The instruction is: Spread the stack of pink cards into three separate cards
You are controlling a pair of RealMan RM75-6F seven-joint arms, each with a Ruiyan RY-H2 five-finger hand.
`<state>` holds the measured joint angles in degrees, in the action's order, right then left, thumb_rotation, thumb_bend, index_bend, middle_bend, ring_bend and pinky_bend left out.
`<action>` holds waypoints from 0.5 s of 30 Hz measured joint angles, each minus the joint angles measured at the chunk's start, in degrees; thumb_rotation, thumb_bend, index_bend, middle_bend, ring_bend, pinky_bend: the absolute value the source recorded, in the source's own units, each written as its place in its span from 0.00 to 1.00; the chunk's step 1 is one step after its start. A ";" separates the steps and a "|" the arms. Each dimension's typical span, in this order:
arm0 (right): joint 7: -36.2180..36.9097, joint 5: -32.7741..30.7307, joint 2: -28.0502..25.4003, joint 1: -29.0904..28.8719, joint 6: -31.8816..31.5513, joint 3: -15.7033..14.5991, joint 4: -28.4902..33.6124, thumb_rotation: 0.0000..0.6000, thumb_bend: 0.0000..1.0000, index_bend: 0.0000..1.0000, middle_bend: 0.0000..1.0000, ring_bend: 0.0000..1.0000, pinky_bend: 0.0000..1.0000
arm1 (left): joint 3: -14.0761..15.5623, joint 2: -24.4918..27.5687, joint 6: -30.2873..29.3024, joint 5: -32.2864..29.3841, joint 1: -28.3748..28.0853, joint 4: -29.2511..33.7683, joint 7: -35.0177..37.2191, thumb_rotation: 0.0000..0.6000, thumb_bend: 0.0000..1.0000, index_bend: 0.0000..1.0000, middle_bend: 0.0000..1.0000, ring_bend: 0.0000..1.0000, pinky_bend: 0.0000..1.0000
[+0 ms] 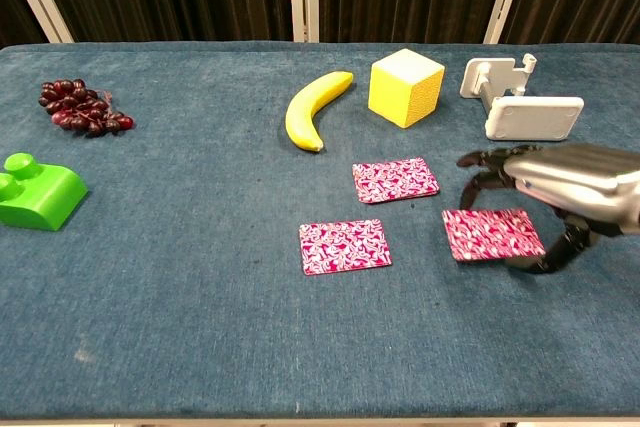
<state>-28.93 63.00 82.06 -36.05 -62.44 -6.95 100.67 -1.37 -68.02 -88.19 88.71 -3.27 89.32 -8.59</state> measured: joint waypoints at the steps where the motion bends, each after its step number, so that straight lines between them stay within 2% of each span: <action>1: 0.13 0.36 0.05 0.28 0.11 -0.14 -0.21 1.00 0.48 0.26 0.06 0.00 0.00 | -0.01 0.07 -0.02 0.00 0.00 0.15 -0.11 1.00 0.08 0.13 0.12 0.02 0.05; 8: 2.28 4.50 -1.38 2.50 -0.94 -1.08 0.24 1.00 0.48 0.14 0.06 0.00 0.00 | -0.07 0.46 -0.14 0.11 -0.07 0.66 -0.46 1.00 0.08 0.13 0.12 0.02 0.05; 15: 8.02 10.57 -8.98 6.34 -8.89 -0.36 2.25 1.00 0.48 0.10 0.06 0.00 0.00 | -0.09 0.81 0.51 -0.75 -0.07 0.79 0.92 1.00 0.08 0.13 0.12 0.02 0.05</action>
<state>-20.92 73.57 73.08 -29.71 -71.33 -7.32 102.92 -1.46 -67.21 -87.68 87.97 -3.34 90.11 -7.67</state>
